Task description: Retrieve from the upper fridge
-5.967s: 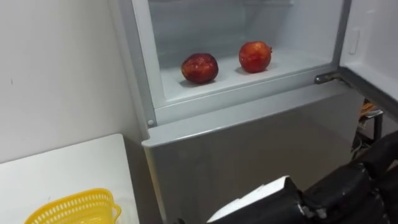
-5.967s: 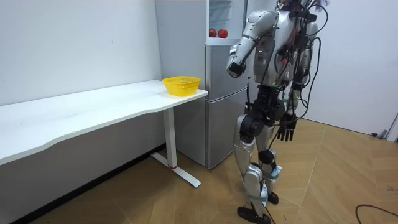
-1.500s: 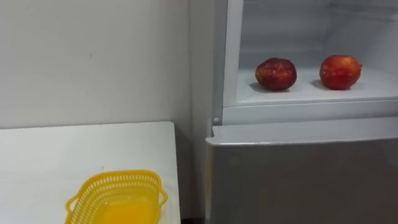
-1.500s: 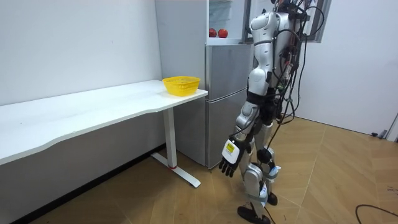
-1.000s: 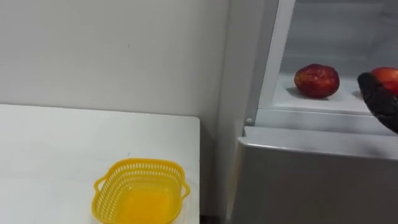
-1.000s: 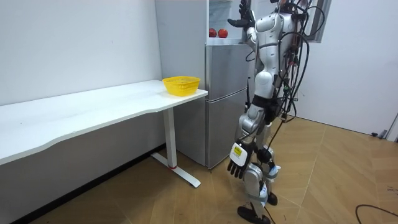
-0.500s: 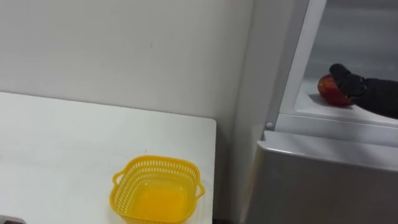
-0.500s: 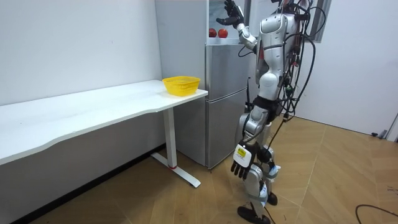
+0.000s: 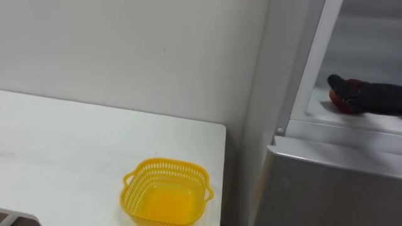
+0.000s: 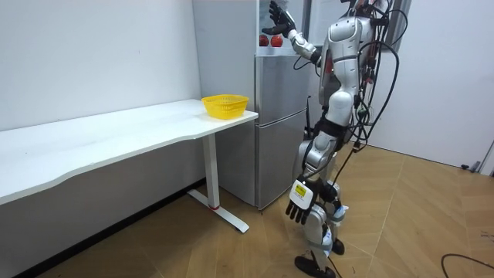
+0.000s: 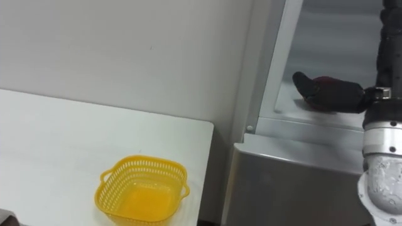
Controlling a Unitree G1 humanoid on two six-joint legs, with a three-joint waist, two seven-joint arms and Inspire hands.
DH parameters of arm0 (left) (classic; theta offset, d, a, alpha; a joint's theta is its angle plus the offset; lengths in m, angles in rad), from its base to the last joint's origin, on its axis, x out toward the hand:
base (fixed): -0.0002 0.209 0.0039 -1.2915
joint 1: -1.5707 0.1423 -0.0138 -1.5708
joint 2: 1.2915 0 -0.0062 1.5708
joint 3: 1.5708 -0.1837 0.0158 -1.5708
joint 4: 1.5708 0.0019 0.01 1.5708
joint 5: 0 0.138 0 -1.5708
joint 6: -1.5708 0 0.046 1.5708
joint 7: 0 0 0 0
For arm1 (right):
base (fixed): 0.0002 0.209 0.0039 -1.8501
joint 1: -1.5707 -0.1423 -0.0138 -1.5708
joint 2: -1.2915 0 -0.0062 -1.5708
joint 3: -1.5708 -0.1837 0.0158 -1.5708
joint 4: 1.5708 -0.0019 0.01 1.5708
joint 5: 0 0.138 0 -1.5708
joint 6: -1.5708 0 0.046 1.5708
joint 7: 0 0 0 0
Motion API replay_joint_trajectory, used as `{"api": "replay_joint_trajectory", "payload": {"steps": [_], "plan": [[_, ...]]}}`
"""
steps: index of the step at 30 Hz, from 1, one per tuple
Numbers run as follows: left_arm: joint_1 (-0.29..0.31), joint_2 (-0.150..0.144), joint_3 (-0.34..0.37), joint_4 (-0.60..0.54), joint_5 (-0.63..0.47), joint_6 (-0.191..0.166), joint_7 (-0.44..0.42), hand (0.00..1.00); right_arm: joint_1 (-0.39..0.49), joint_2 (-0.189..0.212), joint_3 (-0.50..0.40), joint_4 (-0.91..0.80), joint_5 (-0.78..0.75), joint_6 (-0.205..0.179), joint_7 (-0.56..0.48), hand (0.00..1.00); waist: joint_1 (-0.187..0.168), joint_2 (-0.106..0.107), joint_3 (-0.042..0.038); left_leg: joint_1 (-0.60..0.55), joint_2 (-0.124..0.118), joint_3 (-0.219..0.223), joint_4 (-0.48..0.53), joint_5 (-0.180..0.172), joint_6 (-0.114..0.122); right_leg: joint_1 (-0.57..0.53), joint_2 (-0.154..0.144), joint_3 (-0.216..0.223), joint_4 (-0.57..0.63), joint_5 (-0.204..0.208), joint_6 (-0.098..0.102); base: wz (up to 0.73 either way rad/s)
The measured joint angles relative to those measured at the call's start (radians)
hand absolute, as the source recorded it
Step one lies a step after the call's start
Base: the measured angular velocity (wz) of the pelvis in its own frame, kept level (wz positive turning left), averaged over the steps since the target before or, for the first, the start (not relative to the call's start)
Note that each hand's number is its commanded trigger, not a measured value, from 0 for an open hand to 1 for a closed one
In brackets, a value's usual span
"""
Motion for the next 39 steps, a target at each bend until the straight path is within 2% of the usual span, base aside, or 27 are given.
{"api": "replay_joint_trajectory", "payload": {"steps": [4,9,17,23,29,33,39], "plan": [[-0.004,0.0,0.0,0.0,-0.001,0.0,0.004,0.0,-0.011,-0.024,0.002,0.073,0.02,0.0,0.012,0.0,0.011,0.002,0.0004,-0.003,-0.001,-0.001,0.004,0.0,0.0,-0.001,-0.001,-0.001,0.0,0.0,0.0,0.0],[-0.01,0.001,0.0,0.0,-0.001,0.0,0.004,0.0,-0.048,-0.027,0.006,0.169,0.03,0.002,0.053,0.0,0.013,0.012,0.0028,-0.012,-0.001,-0.005,0.012,0.0,0.0,-0.003,-0.002,-0.008,0.0,0.001,-0.001,0.02],[-0.011,0.003,0.0,0.0,-0.001,0.0,0.0,0.0,-0.048,-0.033,0.037,0.207,0.03,0.002,0.079,0.0,0.015,0.013,0.0007,-0.013,-0.001,-0.017,0.012,0.0,0.0,0.001,-0.003,-0.026,0.0,0.001,-0.001,0.05],[-0.018,0.005,-0.001,0.0,-0.001,0.0,-0.003,0.0,-0.048,-0.037,0.039,0.213,0.029,0.002,0.1,0.0,0.015,0.008,-0.0028,-0.01,-0.002,-0.02,0.012,0.0,0.0,0.005,-0.003,-0.026,-0.002,0.001,-0.001,0.0],[-0.015,0.008,-0.001,-0.021,-0.001,0.007,-0.023,0.0,-0.051,-0.076,0.041,0.249,0.019,0.016,0.141,0.0,0.014,-0.001,-0.0022,-0.01,-0.002,-0.022,0.012,0.0,0.0,0.011,-0.003,-0.03,-0.003,0.001,-0.001,0.0],[-0.018,0.012,-0.001,-0.022,0.0,0.014,-0.042,0.0,-0.086,-0.08,0.049,0.271,0.019,0.024,0.171,0.0,0.006,-0.006,-0.0029,-0.01,-0.002,-0.021,0.014,0.0,-0.001,0.009,-0.003,-0.03,-0.003,0.001,-0.001,0.0],[-0.017,0.023,0.001,-0.025,-0.001,0.018,-0.056,0.0,-0.131,-0.106,0.08,0.329,0.021,0.027,0.206,0.0,-0.001,-0.018,-0.0048,-0.011,-0.001,-0.021,0.014,0.0,-0.001,0.007,-0.003,-0.03,-0.001,0.001,-0.001,0.0]]}}
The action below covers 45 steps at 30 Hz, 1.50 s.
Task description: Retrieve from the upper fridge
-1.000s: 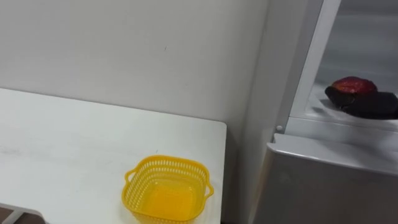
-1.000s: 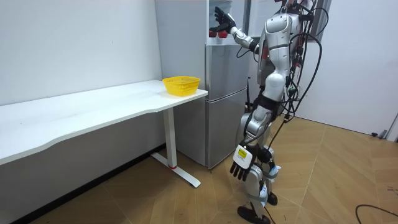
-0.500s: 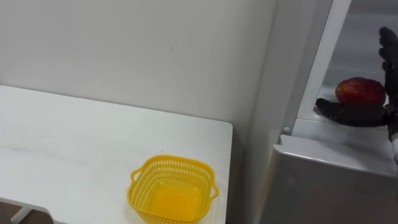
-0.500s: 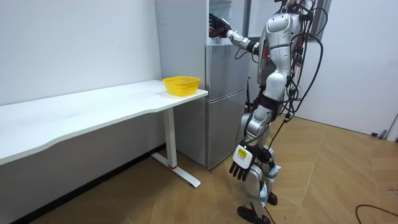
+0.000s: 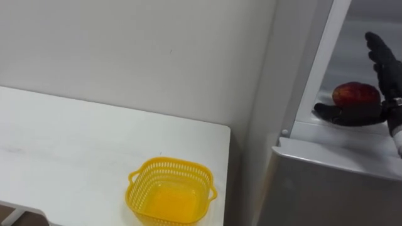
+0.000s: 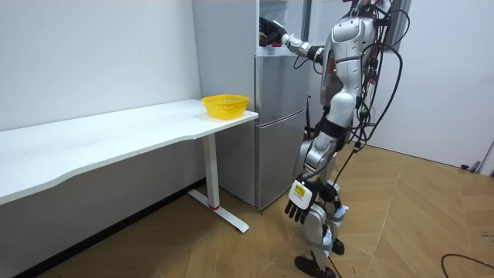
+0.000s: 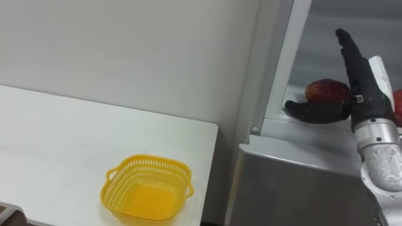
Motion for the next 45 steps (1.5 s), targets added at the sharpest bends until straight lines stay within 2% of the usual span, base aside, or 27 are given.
{"api": "replay_joint_trajectory", "payload": {"steps": [6,10,15,22,28,29,30,31,36,45], "plan": [[0.001,0.02,0.007,-0.002,0.0,0.004,-0.05,0.0,-0.005,-0.012,0.0,0.0,-0.001,0.021,0.023,0.0,0.003,-0.005,-0.0009,0.0,0.0,0.0,0.0,0.0,0.0,-0.007,0.0,0.003,0.001,0.0,0.0,0.0],[0.006,0.021,0.018,-0.012,0.003,0.006,-0.065,0.0,-0.006,-0.013,0.0,0.012,0.001,0.035,0.036,0.0,0.004,-0.005,-0.0009,0.0,0.0,0.001,0.0,0.0,0.0,-0.006,0.0,0.003,0.001,0.0,0.0,0.0],[0.008,0.021,0.018,-0.015,0.003,0.032,-0.066,0.0,-0.007,-0.013,0.0,0.042,0.001,0.045,0.067,0.0,0.001,-0.006,-0.0014,0.004,0.0,0.0,-0.001,0.0,0.0,0.001,0.0,0.004,0.001,0.0,0.0,0.0],[0.018,0.02,0.018,-0.021,0.002,0.083,-0.047,0.0,-0.017,-0.013,-0.001,0.106,0.041,0.081,0.079,0.0,0.009,-0.012,-0.0029,0.014,0.0,-0.001,-0.004,0.0,0.0,0.01,0.0,0.003,0.001,0.0,0.0,0.0],[0.018,0.02,0.018,-0.021,0.0,0.1,-0.042,0.0,-0.05,-0.013,-0.002,0.157,0.042,0.087,0.109,0.0,0.016,-0.007,-0.0027,0.011,0.0,-0.002,-0.013,0.001,-0.001,0.009,0.002,0.004,0.001,0.002,-0.003,0.0],[0.018,0.02,0.018,-0.021,0.0,0.101,-0.042,0.0,-0.053,-0.013,-0.002,0.161,0.046,0.087,0.11,0.04,0.017,-0.004,-0.0036,0.011,0.0,-0.002,-0.013,0.001,-0.001,0.01,0.002,0.004,0.001,0.002,-0.004,0.0],[0.018,0.02,0.018,-0.021,0.0,0.102,-0.042,0.0,-0.053,-0.013,-0.002,0.163,0.05,0.087,0.11,0.75,0.017,-0.002,-0.0045,0.011,0.0,-0.002,-0.013,0.001,-0.001,0.01,0.002,0.004,0.001,0.002,-0.004,0.0],[0.018,0.02,0.018,-0.021,0.0,0.102,-0.042,0.0,-0.054,-0.013,-0.002,0.169,0.067,0.085,0.111,1.0,0.017,0.001,-0.0055,0.012,0.0,-0.002,-0.013,0.001,-0.001,0.011,0.002,0.004,0.001,0.002,-0.004,0.0],[0.017,0.021,0.018,-0.021,0.0,0.102,-0.036,0.0,-0.075,-0.013,-0.003,0.2,0.101,0.083,0.128,1.0,0.017,0.01,-0.0035,0.012,0.0,-0.003,-0.007,0.001,-0.002,0.01,0.002,0.004,0.001,0.002,-0.004,0.0],[0.003,0.021,0.018,-0.021,0.0,0.102,-0.024,0.0,-0.075,-0.016,-0.003,0.206,0.105,0.083,0.147,1.0,0.018,0.009,-0.0035,0.015,0.0,-0.004,-0.008,0.001,-0.002,0.013,0.002,0.004,0.001,0.002,-0.004,0.0]]}}
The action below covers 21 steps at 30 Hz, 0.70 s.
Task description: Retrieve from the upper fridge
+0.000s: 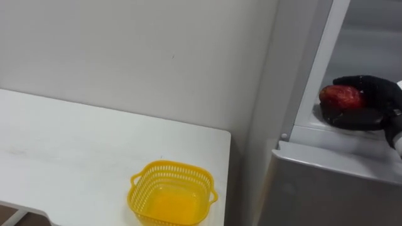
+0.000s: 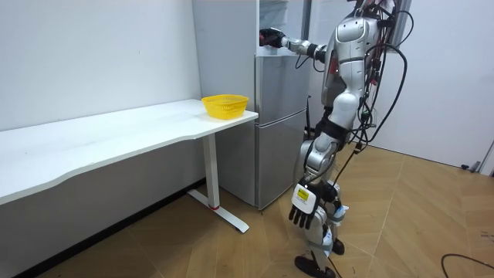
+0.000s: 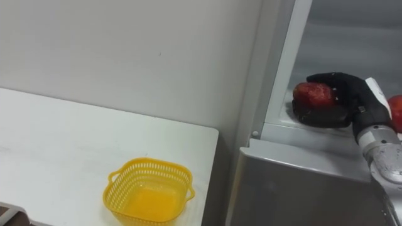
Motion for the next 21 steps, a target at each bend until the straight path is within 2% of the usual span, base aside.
{"api": "replay_joint_trajectory", "payload": {"steps": [21], "plan": [[-0.007,0.001,-0.006,0.0,-0.002,-0.002,0.046,0.0,-0.025,-0.01,0.003,0.03,0.061,-0.008,-0.001,1.0,-0.003,-0.006,0.0037,0.005,0.001,-0.006,0.0,0.0,0.0,0.009,-0.001,0.0,-0.015,0.0,0.0,0.0]]}}
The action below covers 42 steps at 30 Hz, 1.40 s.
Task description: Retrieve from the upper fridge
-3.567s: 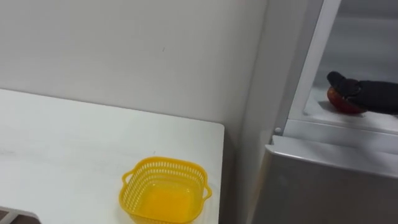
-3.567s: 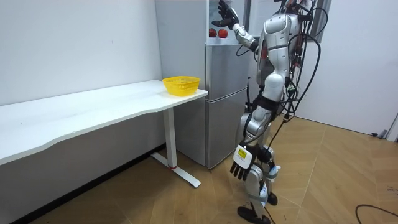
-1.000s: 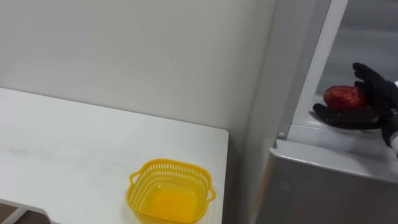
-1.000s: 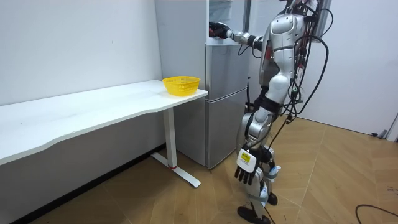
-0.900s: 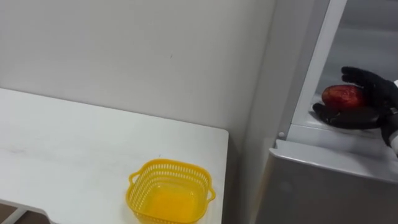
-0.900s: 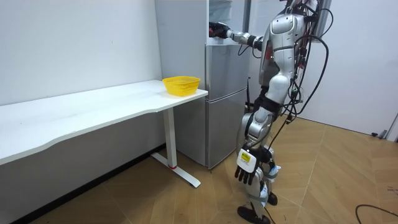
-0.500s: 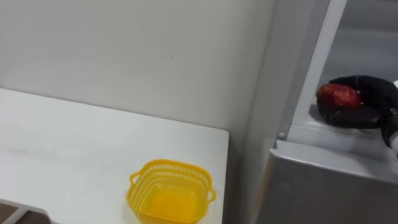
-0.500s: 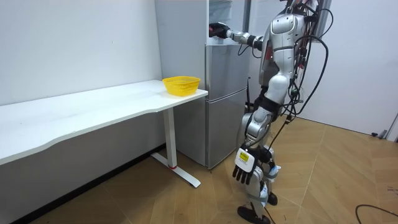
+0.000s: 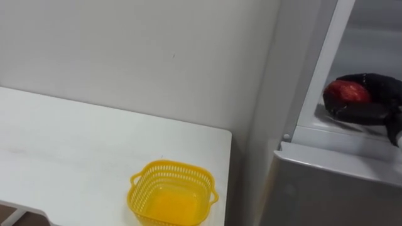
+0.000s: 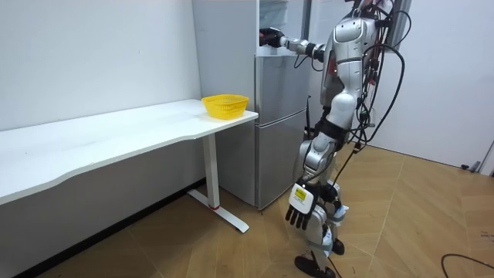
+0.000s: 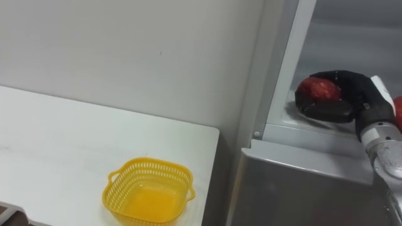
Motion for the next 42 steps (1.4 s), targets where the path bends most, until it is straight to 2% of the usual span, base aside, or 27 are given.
{"api": "replay_joint_trajectory", "payload": {"steps": [5,8,13,15,19,21,26,30,32,34,36,42], "plan": [[-0.005,0.0,-0.009,0.0,-0.001,-0.002,0.003,0.0,0.003,0.0,0.022,-0.043,0.0,0.012,-0.023,1.0,0.0,0.0,-0.0007,-0.006,0.006,0.007,-0.007,0.0,0.0,-0.008,0.001,-0.002,0.004,0.0,0.0,-0.03],[-0.013,-0.002,-0.014,0.002,-0.001,-0.002,0.017,0.0,0.017,0.002,0.041,-0.125,-0.005,0.02,-0.05,1.0,-0.002,0.008,0.0009,-0.019,0.007,0.009,0.001,0.0,0.0,-0.019,0.002,-0.001,0.004,0.002,-0.002,0.0],[-0.012,-0.006,-0.017,0.016,-0.001,-0.012,0.056,0.0,0.082,0.012,0.039,-0.273,-0.035,0.024,-0.12,1.0,-0.006,0.023,-0.0027,-0.017,0.002,0.011,0.004,0.0,-0.001,-0.018,0.003,-0.001,0.0,0.002,-0.002,0.0],[-0.013,-0.01,-0.016,0.026,0.0,-0.017,0.065,0.0,0.095,0.024,0.036,-0.32,-0.048,0.027,-0.142,1.0,-0.02,0.027,-0.0038,-0.017,0.002,0.011,0.003,0.0,-0.001,-0.019,0.003,0.003,-0.001,0.002,-0.002,0.0],[0.0,-0.025,-0.016,0.032,-0.001,-0.032,0.081,0.0,0.183,0.059,0.028,-0.474,-0.047,0.027,-0.203,1.0,-0.021,0.036,-0.0066,0.002,0.004,0.017,-0.011,0.0,-0.001,-0.013,0.007,0.028,-0.001,0.002,-0.002,-0.13],[0.003,-0.03,-0.016,0.032,-0.003,-0.042,0.081,0.0,0.223,0.064,0.027,-0.547,-0.06,0.027,-0.231,1.0,-0.023,0.038,-0.0062,0.003,0.004,0.018,-0.013,0.0,-0.001,-0.015,0.008,0.029,-0.001,0.002,-0.002,-0.06],[0.003,-0.044,-0.017,0.032,-0.002,-0.049,0.087,0.0,0.296,0.107,0.023,-0.708,-0.115,0.025,-0.267,1.0,-0.026,0.047,-0.0044,0.02,0.009,0.036,-0.032,0.001,-0.001,-0.013,0.015,0.058,-0.001,0.002,-0.002,-0.14],[0.005,-0.047,-0.029,0.033,-0.003,-0.061,0.107,0.0,0.324,0.114,0.021,-0.814,-0.128,0.008,-0.292,1.0,-0.035,0.056,0.0007,0.019,0.009,0.046,-0.032,0.001,-0.001,-0.014,0.015,0.056,-0.002,0.002,-0.002,-0.03],[0.008,-0.049,-0.032,0.035,-0.003,-0.061,0.106,0.0,0.346,0.143,0.003,-0.882,-0.168,-0.001,-0.303,1.0,-0.042,0.061,0.0,0.019,0.009,0.046,-0.032,0.001,-0.001,-0.016,0.015,0.054,-0.003,0.002,-0.002,0.0],[0.013,-0.052,-0.031,0.051,-0.004,-0.066,0.1,0.0,0.364,0.171,-0.008,-0.936,-0.208,-0.028,-0.313,1.0,-0.046,0.069,-0.0035,0.021,0.009,0.047,-0.032,0.001,-0.001,-0.015,0.014,0.054,-0.003,0.002,-0.002,0.0],[0.023,-0.053,-0.031,0.051,-0.005,-0.071,0.096,0.0,0.364,0.173,-0.009,-0.954,-0.234,-0.04,-0.314,1.0,-0.046,0.073,-0.0062,0.022,0.009,0.048,-0.032,0.001,-0.001,-0.015,0.014,0.055,-0.002,0.002,-0.002,-0.02],[0.026,-0.054,-0.035,0.054,0.0,-0.095,0.084,0.0,0.364,0.185,-0.003,-1.056,-0.362,-0.048,-0.311,1.0,-0.047,0.069,-0.0105,0.017,0.009,0.046,-0.031,0.002,-0.004,-0.016,0.014,0.051,0.002,0.001,-0.002,0.0]]}}
